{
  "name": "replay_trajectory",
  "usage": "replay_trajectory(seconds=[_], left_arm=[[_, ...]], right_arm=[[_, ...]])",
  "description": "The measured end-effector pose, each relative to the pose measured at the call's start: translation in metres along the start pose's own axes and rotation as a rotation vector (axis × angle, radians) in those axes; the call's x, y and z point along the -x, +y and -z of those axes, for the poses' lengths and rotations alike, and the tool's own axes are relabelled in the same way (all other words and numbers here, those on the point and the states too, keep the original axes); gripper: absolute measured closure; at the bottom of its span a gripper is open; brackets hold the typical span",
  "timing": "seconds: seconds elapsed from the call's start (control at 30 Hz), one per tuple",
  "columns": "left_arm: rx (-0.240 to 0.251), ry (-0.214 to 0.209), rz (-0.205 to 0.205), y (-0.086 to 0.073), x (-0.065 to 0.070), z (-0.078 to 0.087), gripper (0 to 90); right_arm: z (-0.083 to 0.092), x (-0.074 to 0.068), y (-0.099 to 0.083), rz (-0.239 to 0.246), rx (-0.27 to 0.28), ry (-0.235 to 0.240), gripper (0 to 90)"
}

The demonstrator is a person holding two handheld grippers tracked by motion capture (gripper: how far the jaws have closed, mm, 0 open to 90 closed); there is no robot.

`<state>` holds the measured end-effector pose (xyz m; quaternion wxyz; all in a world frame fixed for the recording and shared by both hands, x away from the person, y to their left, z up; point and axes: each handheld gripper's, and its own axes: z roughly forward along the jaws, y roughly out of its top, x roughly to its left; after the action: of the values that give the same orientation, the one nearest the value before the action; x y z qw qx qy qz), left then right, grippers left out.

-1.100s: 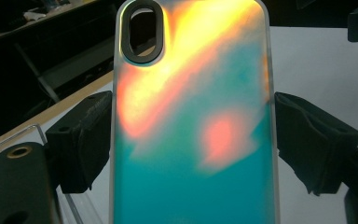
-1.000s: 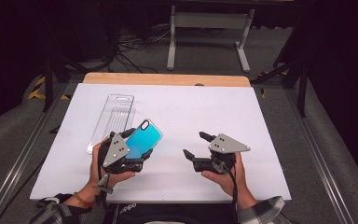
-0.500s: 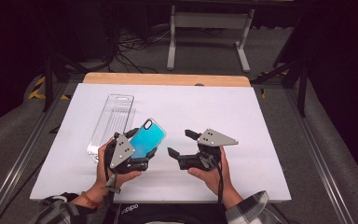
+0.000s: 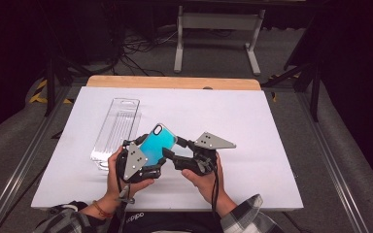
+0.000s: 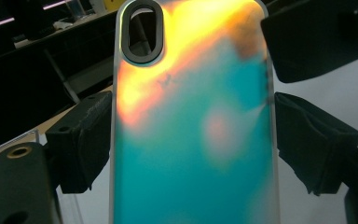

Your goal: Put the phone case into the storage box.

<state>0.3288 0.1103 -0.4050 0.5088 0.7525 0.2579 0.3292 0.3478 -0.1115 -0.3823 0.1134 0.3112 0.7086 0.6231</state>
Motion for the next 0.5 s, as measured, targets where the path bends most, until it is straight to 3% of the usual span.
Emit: replay_trajectory(seconds=[0.1,0.13,0.23,0.5], left_arm=[[-0.001,-0.001,0.001,0.0001,0.0003,-0.0003,16.8],[0.000,0.000,-0.001,-0.0003,0.0005,-0.0003,16.8],[-0.005,-0.001,-0.001,-0.0011,0.0020,-0.0014,16.8],[-0.021,0.001,0.011,-0.0026,0.0030,-0.0056,16.8]], right_arm=[[0.0008,-0.0001,0.0004,0.002,0.029,-0.006,58.7],[0.0008,-0.0001,0.0004,0.002,0.029,-0.006,58.7],[0.0007,0.0014,-0.0009,-0.019,0.046,-0.040,72.2],[0.0021,-0.0038,-0.0015,0.005,0.056,-0.028,81.0]])
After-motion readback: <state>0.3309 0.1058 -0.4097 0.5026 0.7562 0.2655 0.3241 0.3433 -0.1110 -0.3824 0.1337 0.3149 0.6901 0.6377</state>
